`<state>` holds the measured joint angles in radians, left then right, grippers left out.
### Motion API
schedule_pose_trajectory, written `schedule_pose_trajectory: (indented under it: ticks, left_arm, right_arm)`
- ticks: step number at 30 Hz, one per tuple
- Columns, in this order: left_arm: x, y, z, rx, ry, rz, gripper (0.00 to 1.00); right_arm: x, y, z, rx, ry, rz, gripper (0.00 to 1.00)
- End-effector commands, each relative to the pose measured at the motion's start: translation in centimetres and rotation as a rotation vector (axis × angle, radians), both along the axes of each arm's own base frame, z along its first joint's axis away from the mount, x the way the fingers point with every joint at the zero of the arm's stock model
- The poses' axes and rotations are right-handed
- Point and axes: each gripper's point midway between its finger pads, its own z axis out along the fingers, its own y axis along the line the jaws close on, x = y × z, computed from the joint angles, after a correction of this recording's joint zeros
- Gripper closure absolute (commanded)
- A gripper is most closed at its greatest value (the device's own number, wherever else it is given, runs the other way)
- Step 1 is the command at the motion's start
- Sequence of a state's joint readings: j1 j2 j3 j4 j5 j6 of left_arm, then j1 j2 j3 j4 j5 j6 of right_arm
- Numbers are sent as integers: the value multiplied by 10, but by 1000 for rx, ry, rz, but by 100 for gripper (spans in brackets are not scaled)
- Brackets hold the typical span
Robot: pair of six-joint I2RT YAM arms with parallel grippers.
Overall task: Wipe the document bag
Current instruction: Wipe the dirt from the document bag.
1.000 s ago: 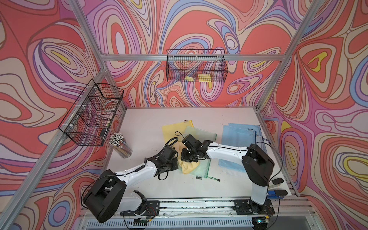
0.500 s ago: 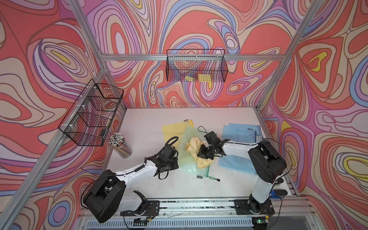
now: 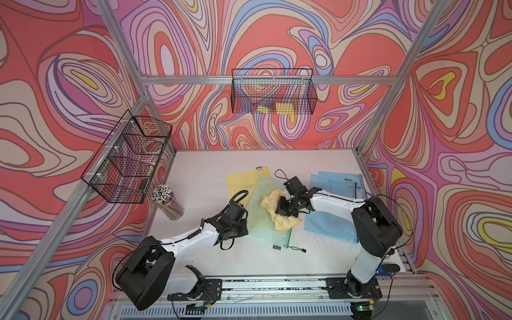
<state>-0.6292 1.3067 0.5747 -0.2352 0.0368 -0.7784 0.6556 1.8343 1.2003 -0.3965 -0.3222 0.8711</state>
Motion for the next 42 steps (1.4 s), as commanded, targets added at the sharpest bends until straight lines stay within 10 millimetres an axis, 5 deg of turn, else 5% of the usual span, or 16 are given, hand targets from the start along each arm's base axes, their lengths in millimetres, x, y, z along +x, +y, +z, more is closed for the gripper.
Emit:
schedule_pose_trajectory:
  ticks: [1,5,10,13,20,23,26,31,35,38,42]
  left_arm:
    - [0,2,1,7,0,7,100]
    - [0,1,0,7,6,6,100]
    - [-2,3,-1,9,8,12,100]
    - [-1,5,1,12,-1,17,100]
    - [-9,13,-3,43,12,19,100]
    - [-9,11,-3,33,17,17,100]
    - [-7,8,-1,19,13,14,100]
    - [-6,7,0,19,18,12,100]
    - [-6,5,1,18,22,2,100]
    - [-7,6,1,26,29,2,100]
    - [-9,7,4,24,27,3,100]
  right_arm:
    - [-10,52,-6,38,19,77,100]
    - [-12,89,-34,158,103,106,100]
    - [-4,72,-55,112,124,71,100]
    - [11,24,-59,86,124,-17,100]
    - [43,-139,-64,-13,130,-261,100]
    - [52,-167,-59,-71,112,-287,100]
    - [57,-143,-42,-50,83,-237,100]
    - [51,-47,-8,-62,-16,-44,100]
    - [39,29,-10,-33,-15,129,100]
    - [44,48,-27,-47,-1,165,100]
    - [57,37,-48,-124,2,143,100]
